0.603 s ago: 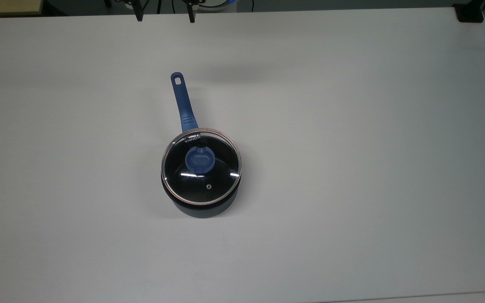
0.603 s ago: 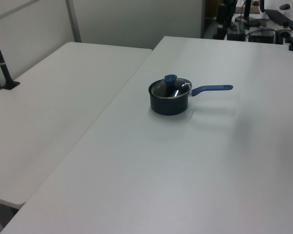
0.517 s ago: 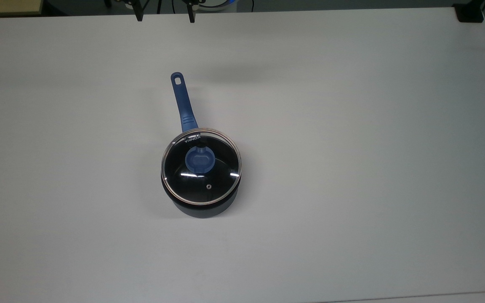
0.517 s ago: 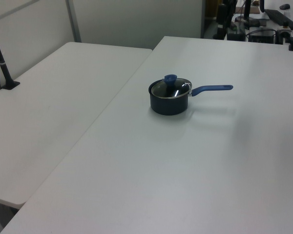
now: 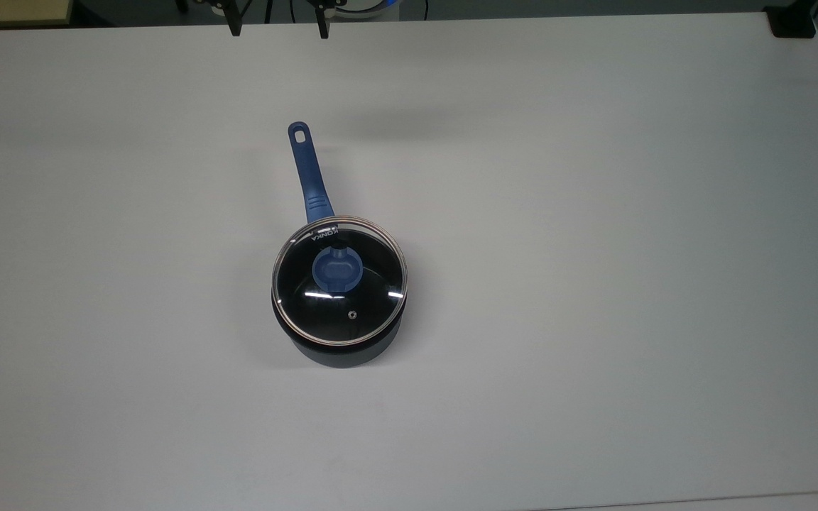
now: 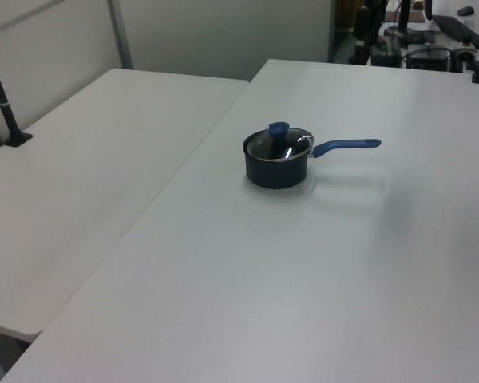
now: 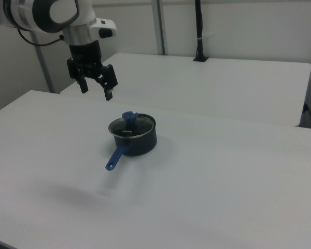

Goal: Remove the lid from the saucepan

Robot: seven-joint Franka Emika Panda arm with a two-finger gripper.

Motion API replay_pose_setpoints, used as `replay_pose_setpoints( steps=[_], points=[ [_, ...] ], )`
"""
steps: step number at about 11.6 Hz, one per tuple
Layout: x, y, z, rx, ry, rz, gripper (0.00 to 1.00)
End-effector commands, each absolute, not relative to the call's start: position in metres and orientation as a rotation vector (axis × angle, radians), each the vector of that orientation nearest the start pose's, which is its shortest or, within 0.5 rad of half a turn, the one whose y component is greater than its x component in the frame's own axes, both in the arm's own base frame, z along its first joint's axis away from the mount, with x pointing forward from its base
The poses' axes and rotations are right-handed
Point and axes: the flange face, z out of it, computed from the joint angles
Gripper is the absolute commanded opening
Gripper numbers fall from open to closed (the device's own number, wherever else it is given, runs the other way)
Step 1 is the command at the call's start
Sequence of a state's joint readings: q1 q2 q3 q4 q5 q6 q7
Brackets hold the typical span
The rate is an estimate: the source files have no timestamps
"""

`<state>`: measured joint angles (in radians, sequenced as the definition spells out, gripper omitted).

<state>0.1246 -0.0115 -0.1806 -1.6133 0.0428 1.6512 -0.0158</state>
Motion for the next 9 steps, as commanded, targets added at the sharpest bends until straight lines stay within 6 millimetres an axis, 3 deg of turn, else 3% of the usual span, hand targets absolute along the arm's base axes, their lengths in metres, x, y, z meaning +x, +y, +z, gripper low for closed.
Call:
replay_pose_setpoints(
  steps=[1,3,5,7,9],
  points=[
    [0.553,-0.024,0.615,-3.109,0.032,-0.080,1.00],
    [0.556,-0.028,0.610,-3.114,-0.027,-0.079,1.00],
    [0.582,-0.026,0.583,-3.125,-0.230,-0.097,1.00],
    [0.612,-0.018,0.553,-3.139,-0.243,-0.181,1.00],
    [0.642,-0.012,0.522,-3.151,-0.125,-0.220,1.00]
  ],
)
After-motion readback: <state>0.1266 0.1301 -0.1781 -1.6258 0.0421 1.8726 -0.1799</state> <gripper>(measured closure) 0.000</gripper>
